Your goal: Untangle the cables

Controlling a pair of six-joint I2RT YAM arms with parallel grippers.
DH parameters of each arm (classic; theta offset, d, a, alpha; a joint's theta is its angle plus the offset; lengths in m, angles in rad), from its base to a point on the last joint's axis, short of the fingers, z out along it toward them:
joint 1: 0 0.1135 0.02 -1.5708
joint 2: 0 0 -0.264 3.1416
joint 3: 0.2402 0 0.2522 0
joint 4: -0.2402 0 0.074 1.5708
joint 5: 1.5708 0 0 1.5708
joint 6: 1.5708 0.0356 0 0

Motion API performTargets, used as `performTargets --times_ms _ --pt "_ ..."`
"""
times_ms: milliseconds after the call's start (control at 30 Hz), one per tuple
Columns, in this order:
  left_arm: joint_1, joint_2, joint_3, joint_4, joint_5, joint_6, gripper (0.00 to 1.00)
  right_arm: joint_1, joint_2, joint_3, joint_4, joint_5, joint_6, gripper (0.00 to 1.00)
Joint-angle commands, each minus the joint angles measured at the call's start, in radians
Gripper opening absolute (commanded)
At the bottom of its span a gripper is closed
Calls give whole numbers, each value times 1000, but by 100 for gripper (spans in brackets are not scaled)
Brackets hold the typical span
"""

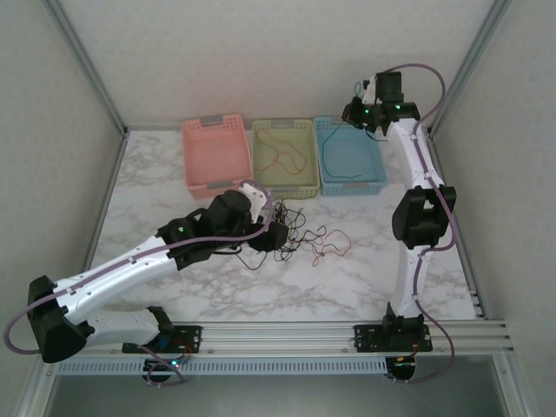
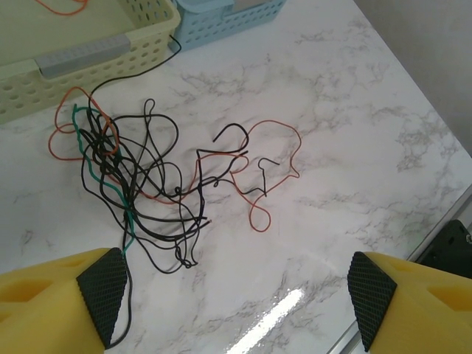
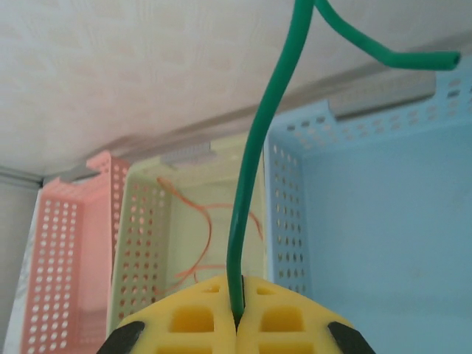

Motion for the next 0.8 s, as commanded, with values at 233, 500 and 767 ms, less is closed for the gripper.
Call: performTargets --times_ms 233,500,767 --pt "-3 -136 -95 5 -20 -39 82 -66 240 274 -247 -134 170 0" --pt "-4 -185 -123 -21 -42 -41 82 -95 362 339 -238 -223 302 0" --pt "-3 -188 -130 -25 -48 -40 82 -118 489 430 -202 -288 401 0"
